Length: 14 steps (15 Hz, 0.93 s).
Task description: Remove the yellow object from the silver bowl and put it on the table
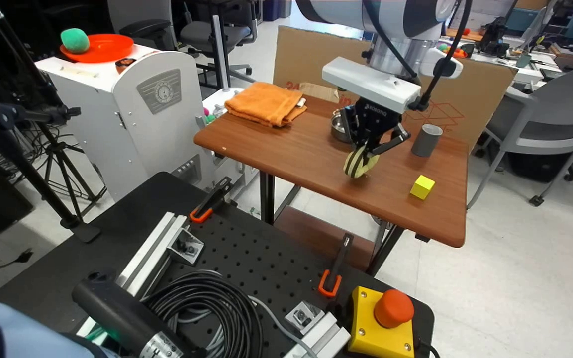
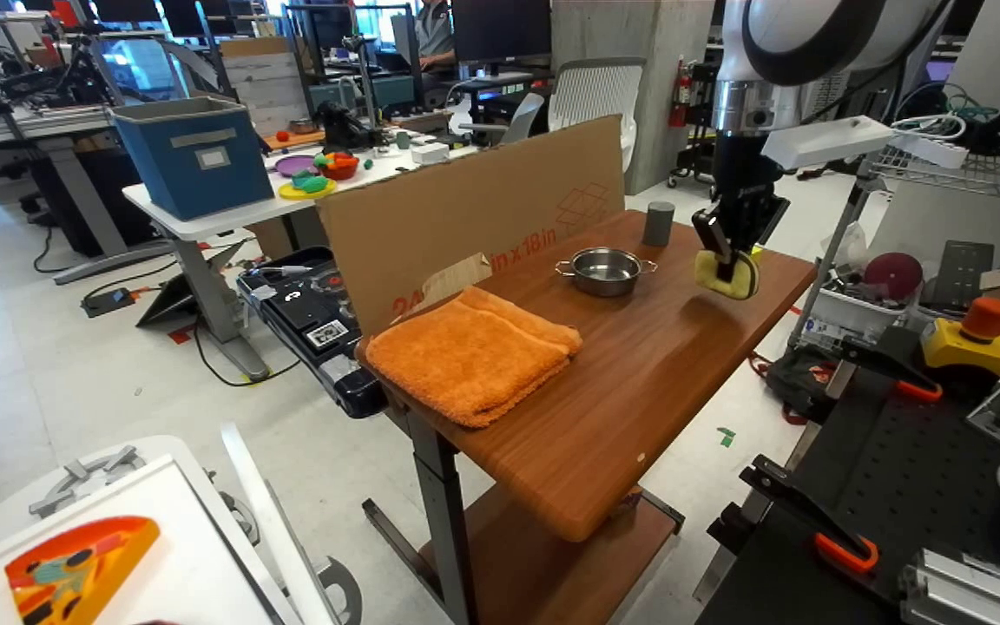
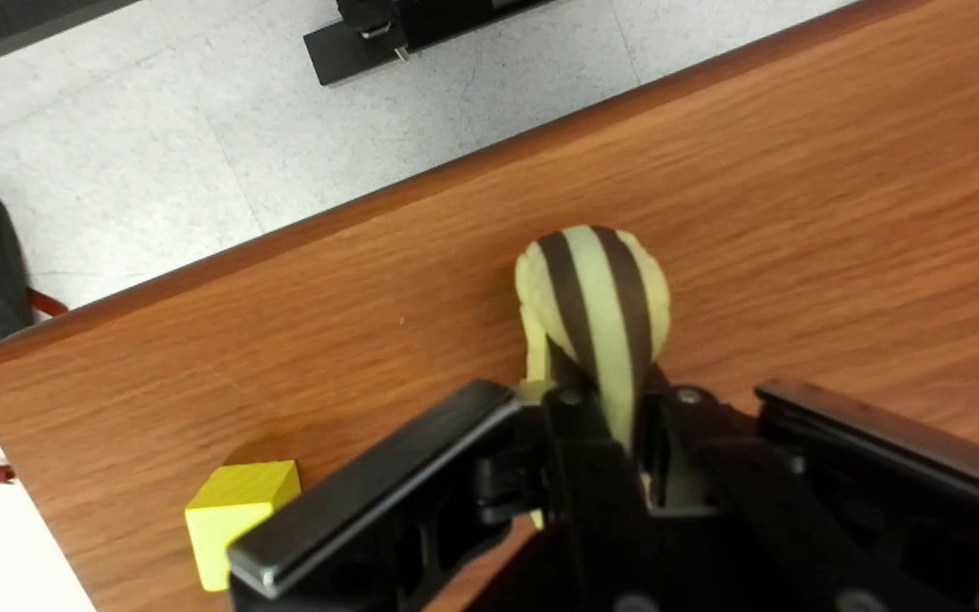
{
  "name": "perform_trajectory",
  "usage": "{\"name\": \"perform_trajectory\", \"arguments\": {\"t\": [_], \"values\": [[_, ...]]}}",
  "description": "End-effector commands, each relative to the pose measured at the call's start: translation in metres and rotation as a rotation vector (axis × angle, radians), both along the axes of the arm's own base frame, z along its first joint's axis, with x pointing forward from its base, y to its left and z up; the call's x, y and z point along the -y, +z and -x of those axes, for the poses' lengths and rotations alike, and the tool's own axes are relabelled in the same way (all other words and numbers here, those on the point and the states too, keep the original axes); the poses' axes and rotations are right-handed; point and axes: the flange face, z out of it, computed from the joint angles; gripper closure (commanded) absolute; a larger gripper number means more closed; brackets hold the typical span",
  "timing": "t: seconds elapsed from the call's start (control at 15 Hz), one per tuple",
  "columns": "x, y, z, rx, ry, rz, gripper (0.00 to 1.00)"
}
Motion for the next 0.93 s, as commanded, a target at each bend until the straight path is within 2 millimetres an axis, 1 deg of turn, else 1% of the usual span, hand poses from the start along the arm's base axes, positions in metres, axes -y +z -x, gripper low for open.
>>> {"name": "perform_trajectory", "arguments": {"t": [0.0,0.13,0.2,0.4,0.47,0.6,0.67,0.87], "values": [[0.014,-0.012,-0.009,-0.002,-0.006,0.023,0.62],[0.017,-0.006,-0.007,-0.033,-0.023,0.023,0.48],[0.019,0.001,-0.002,-0.081,-0.048,0.035,0.40],[0.024,0.021,0.011,-0.178,-0.041,0.062,0.19],[0.022,0.001,0.004,-0.140,-0.038,0.038,0.37],[0.025,0.013,0.008,-0.164,-0.038,0.047,0.22],[0.025,0.017,0.008,-0.165,-0.038,0.048,0.19],[0.024,0.017,0.009,-0.167,-0.038,0.048,0.19]]}}
